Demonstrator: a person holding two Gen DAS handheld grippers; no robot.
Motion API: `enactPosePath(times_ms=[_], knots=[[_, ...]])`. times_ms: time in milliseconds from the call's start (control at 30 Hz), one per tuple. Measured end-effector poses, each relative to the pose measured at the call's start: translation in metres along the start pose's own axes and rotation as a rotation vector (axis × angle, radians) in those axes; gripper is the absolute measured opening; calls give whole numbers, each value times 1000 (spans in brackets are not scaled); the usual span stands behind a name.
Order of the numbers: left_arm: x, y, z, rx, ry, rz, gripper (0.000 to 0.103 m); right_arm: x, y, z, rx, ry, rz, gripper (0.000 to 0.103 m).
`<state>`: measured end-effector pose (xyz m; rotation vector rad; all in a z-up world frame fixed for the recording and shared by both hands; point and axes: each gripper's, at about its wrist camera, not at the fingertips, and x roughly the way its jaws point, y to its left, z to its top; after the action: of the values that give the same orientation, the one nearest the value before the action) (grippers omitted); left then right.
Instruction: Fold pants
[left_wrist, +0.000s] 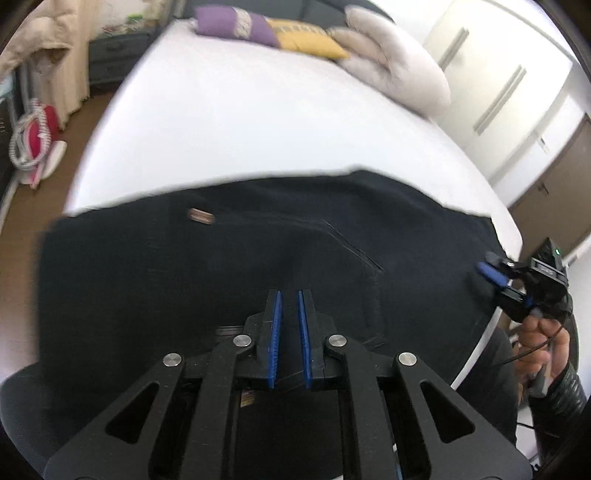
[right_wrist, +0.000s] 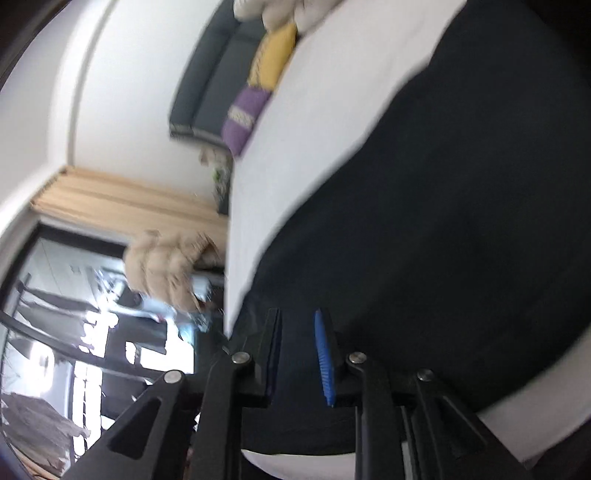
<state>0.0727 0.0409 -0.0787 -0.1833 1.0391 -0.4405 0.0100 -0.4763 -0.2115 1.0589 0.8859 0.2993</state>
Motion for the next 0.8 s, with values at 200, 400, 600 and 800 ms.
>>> enactPosePath(times_ms=[200, 400, 600, 800], knots=[[19, 0, -8, 3, 36, 11, 9, -78, -69, 22, 87, -191, -123, 0], [17, 9, -11, -40, 30, -2, 9, -211, -115, 34, 220, -542, -244, 52], [20, 12, -14, -72, 30, -10, 9, -245, -137, 35, 324, -626, -148, 65], [15, 15, -8, -85, 40, -11, 9, -195, -139, 44, 427, -612, -48, 62]])
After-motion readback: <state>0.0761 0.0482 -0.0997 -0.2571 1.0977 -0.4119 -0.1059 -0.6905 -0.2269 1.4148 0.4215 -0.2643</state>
